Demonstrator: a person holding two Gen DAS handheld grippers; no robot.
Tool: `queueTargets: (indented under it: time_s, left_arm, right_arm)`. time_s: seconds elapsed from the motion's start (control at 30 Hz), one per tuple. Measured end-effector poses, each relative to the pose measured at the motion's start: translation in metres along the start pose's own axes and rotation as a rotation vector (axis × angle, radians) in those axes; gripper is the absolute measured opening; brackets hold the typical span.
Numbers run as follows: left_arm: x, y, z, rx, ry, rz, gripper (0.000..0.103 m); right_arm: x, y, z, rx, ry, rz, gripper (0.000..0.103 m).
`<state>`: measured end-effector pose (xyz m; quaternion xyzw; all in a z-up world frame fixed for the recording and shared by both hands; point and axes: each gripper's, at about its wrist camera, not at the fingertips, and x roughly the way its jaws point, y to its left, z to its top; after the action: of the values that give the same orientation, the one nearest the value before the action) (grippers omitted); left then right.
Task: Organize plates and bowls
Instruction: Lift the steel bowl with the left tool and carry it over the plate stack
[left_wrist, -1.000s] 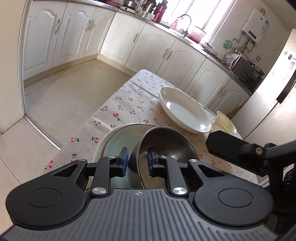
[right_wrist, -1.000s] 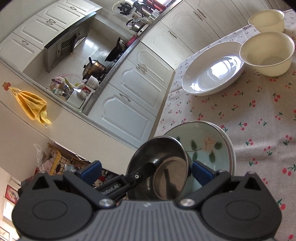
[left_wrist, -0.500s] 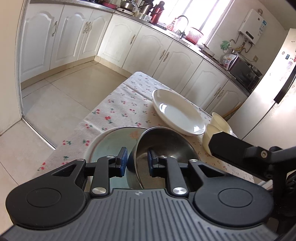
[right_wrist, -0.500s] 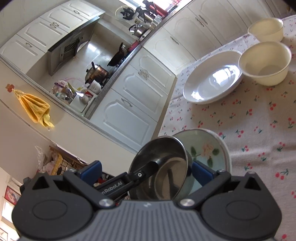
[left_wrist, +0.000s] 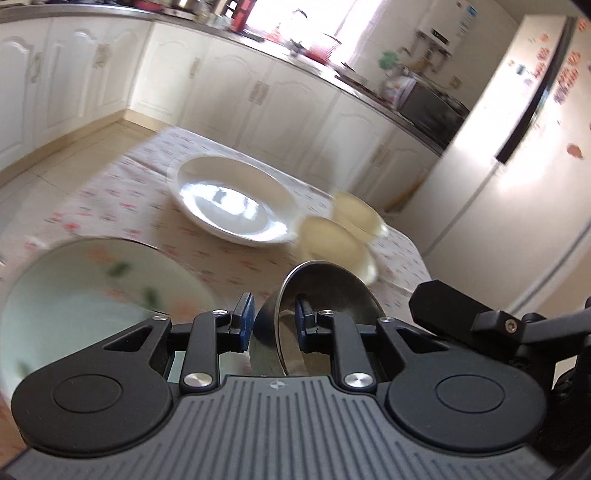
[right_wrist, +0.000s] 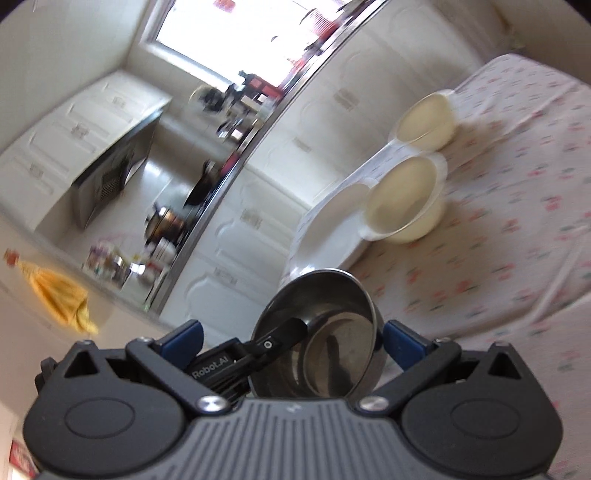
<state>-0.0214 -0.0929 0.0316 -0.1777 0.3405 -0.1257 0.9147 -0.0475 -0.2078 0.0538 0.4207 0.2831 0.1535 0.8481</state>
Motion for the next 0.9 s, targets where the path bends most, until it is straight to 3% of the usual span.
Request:
queueTargets:
  time_s: [0.4, 0.8, 0.83, 0.9]
  left_arm:
    - [0.079, -0.076, -0.029, 0.044, 0.16, -0.094, 0.02]
    - [0.114, -0.093, -0.042, 0.075, 0.215, -0.076, 0.022]
    - [0.114, -0.091, -0.042, 0.077, 0.215, -0.076, 0.025]
    - [0.114, -0.09, -0.04, 0.078, 0.21, -0.075, 0.041]
  right_arm:
    - [-0.058, -0.081, 0.029, 0.169, -0.19, -0.086, 0.103]
    - [-0.059, -0.107, 0.032, 0.177, -0.2, -0.11, 0.103]
    - [-0.059, -0.104, 0.031, 0.164, -0.2, -0.129, 0.103]
    - [-0.06, -0.102, 0.031, 0.133, -0.208, -0.176, 0.103]
